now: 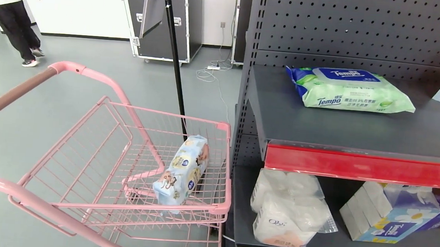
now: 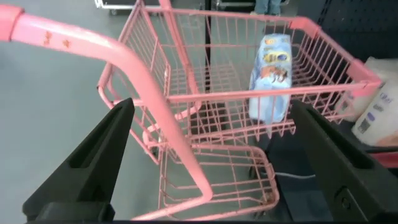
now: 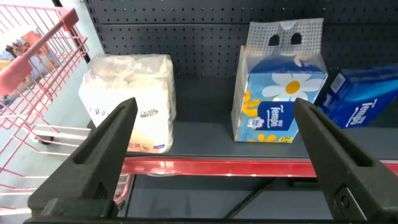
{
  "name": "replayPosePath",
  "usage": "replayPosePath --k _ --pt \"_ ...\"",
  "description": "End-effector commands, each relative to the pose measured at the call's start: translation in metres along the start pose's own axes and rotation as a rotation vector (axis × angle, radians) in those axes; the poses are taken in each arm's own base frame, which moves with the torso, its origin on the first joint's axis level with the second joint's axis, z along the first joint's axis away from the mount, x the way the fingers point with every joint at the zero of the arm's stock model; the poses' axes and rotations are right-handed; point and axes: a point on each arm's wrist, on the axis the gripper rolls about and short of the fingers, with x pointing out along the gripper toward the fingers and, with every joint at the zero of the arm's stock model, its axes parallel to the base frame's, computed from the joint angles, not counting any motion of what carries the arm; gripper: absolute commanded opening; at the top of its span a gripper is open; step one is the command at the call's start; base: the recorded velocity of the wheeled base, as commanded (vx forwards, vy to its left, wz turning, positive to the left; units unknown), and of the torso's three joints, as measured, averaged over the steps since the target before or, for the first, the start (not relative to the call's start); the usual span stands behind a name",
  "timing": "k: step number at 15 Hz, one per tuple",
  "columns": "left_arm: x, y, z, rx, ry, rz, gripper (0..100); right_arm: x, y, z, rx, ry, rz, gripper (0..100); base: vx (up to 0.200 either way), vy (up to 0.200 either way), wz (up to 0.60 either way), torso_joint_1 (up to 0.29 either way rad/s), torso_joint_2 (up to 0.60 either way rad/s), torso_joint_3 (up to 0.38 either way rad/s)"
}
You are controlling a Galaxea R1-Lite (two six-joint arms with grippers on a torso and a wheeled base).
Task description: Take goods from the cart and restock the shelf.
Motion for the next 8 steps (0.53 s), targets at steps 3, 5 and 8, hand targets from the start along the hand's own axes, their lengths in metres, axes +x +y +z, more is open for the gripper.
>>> replayPosePath --k 3,5,8 --pt "0.075 -0.002 0.171 -0.132 0.059 -0.260 100 0.000 0.000 0.000 0.000 -0.001 0.001 100 0.000 0.000 0.00 -0.030 0.11 0.072" --pt "0.121 -0.012 0.172 -0.113 0.189 -0.403 100 0.000 0.000 0.000 0.000 0.001 0.001 100 0.000 0.000 0.00 0.000 0.00 0.000" --pt "0.220 -0.035 0.129 -0.110 0.414 -0.453 100 0.000 0.000 0.000 0.000 -0.001 0.001 100 0.000 0.000 0.00 0.000 0.00 0.000"
